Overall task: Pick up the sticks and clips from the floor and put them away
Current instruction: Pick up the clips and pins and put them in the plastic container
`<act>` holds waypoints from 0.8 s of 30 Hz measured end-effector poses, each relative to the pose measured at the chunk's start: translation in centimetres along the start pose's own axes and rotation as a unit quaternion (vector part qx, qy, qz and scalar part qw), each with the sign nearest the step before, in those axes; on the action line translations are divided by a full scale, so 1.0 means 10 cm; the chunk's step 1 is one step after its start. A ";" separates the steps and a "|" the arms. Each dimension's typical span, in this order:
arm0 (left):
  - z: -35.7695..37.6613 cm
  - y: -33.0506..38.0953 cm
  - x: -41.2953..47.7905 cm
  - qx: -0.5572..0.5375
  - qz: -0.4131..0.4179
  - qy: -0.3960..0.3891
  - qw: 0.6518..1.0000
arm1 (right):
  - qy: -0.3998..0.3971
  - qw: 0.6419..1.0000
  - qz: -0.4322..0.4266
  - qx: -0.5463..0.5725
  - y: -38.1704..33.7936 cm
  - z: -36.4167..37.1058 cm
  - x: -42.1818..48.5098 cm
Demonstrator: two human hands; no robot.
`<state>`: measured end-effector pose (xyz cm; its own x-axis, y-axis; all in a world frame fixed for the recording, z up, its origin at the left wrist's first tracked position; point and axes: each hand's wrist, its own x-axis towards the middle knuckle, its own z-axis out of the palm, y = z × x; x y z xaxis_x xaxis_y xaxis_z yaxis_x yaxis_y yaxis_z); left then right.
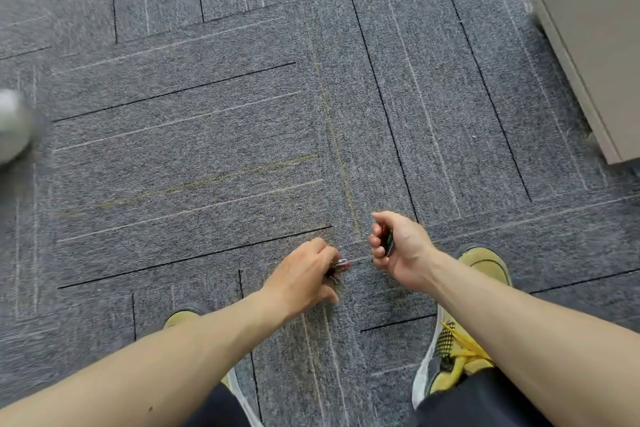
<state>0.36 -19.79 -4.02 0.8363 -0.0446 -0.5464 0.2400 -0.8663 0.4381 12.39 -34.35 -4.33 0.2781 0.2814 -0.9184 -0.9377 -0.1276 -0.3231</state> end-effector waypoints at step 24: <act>-0.35 0.03 0.18 -0.212 -0.009 0.051 0.976 | 0.025 0.999 0.008 -0.035 0.01 0.05 -0.07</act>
<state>3.66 -18.39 -2.38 0.8694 0.0379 -0.4927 0.4201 -0.5817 0.6965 11.99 -34.09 -3.56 0.2755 0.2316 -0.9330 -0.9255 -0.1986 -0.3226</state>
